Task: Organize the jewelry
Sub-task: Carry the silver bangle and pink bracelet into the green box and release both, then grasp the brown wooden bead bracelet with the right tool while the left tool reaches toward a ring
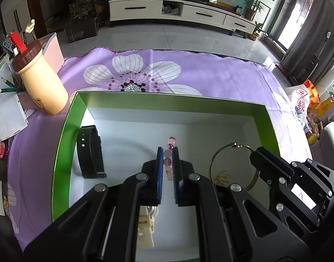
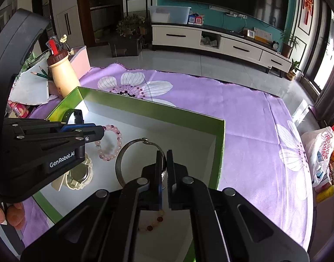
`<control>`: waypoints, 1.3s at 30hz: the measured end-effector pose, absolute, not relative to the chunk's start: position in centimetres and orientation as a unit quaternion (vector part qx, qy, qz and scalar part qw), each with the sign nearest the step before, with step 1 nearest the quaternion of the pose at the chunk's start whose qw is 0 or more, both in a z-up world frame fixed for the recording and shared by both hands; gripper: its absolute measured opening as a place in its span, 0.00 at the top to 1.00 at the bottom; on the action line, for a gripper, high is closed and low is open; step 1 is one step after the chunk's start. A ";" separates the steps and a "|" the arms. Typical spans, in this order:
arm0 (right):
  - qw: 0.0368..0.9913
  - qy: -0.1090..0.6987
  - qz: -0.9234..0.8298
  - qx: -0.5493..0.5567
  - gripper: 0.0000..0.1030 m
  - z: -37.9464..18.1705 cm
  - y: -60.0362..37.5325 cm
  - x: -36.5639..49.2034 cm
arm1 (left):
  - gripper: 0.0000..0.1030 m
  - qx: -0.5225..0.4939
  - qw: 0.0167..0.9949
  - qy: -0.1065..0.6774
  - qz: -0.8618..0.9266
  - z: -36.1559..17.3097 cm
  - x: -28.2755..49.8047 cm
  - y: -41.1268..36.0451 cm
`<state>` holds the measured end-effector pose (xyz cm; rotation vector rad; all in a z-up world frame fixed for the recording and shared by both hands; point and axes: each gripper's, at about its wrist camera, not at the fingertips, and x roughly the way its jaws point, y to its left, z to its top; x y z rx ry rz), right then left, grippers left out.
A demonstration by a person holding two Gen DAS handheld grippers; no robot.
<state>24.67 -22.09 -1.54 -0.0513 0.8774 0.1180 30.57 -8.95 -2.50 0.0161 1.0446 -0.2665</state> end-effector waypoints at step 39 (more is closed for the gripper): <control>0.918 0.370 0.137 0.031 0.77 1.8 -23.9 12.8 | 0.40 0.027 0.908 0.401 -0.122 1.9 15.2 -2.7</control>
